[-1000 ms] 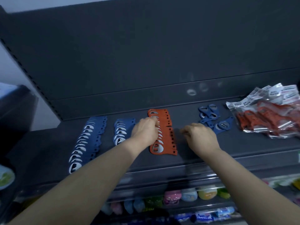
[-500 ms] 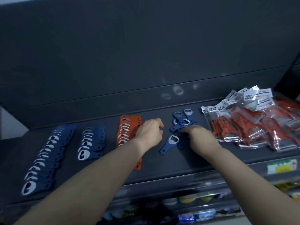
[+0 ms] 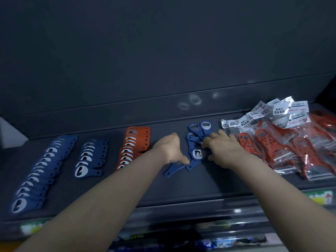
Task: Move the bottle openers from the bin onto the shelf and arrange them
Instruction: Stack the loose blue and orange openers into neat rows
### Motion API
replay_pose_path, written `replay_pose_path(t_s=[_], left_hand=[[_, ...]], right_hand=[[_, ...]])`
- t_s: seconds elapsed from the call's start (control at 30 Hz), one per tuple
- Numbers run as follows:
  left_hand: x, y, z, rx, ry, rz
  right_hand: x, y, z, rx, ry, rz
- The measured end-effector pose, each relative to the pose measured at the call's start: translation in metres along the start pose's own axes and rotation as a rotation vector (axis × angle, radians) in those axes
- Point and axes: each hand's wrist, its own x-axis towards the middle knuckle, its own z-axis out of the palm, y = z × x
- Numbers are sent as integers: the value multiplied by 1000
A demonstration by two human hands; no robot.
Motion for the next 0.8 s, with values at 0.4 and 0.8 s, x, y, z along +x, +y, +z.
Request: replay_pose_path(t_s=[0.4, 0.8], left_hand=[[3, -17, -1, -272, 81, -45], [-32, -101, -21, -619, 429, -85]], right_hand=[[0, -8, 7, 182, 1, 91], [7, -44, -5, 161, -35, 209]])
